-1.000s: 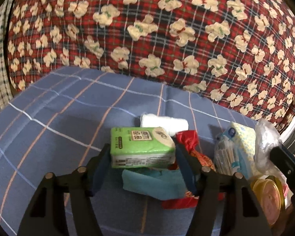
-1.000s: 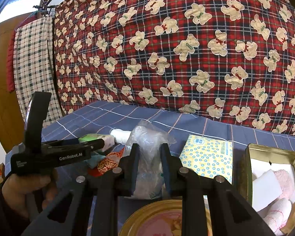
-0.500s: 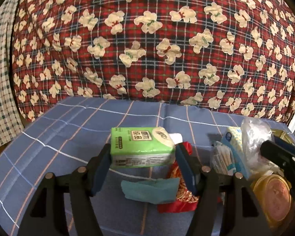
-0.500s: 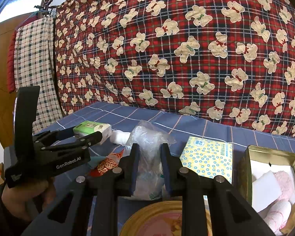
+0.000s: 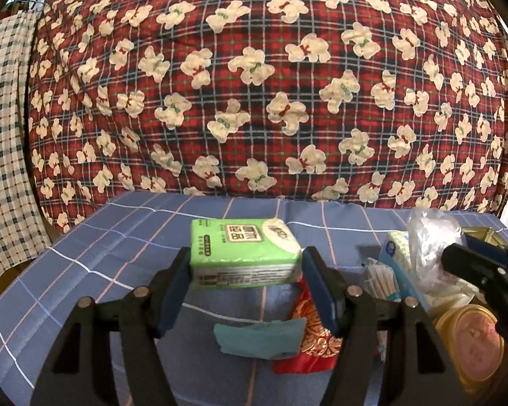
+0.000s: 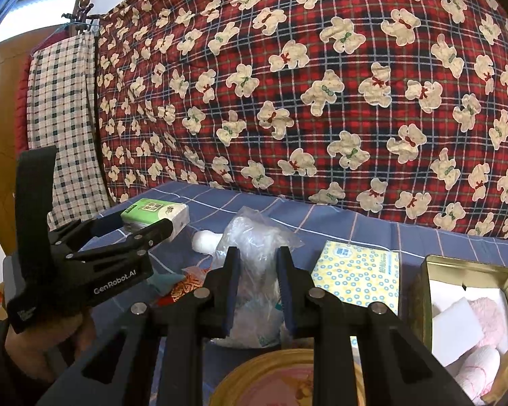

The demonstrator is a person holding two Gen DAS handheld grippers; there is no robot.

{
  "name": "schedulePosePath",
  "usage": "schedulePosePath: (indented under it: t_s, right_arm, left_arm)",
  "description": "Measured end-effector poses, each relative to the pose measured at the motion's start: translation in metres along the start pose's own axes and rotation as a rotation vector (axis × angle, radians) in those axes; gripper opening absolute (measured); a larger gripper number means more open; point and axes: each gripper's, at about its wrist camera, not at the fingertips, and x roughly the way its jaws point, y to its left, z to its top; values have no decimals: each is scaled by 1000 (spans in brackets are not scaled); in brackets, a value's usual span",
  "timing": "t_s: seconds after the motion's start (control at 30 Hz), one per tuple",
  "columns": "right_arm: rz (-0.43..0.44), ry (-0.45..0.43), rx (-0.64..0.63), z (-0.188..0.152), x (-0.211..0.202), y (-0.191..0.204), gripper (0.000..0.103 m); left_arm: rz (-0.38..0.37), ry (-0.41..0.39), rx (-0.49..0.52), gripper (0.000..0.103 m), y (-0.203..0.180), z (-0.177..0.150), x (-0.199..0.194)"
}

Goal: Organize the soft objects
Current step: 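Lift the green tissue pack and plastic bag and carry them toward the tray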

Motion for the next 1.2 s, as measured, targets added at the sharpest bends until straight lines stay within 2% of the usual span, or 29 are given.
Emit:
schedulePosePath:
  t_s: [0.67, 0.87, 1.0, 1.2]
  right_arm:
    - [-7, -63, -10, 1, -10, 3, 24]
    - [-27, -121, -35, 5, -22, 6, 24]
    - [-32, -155, -18, 11, -32, 2, 24]
    - [-67, -217, -3, 20, -50, -6, 24]
  left_arm:
    - [-22, -83, 15, 65, -8, 4, -15]
    - [-72, -96, -19, 65, -11, 12, -23]
    - [-96, -113, -7, 65, -19, 19, -33]
    - [-180, -94, -4, 65, -38, 33, -44]
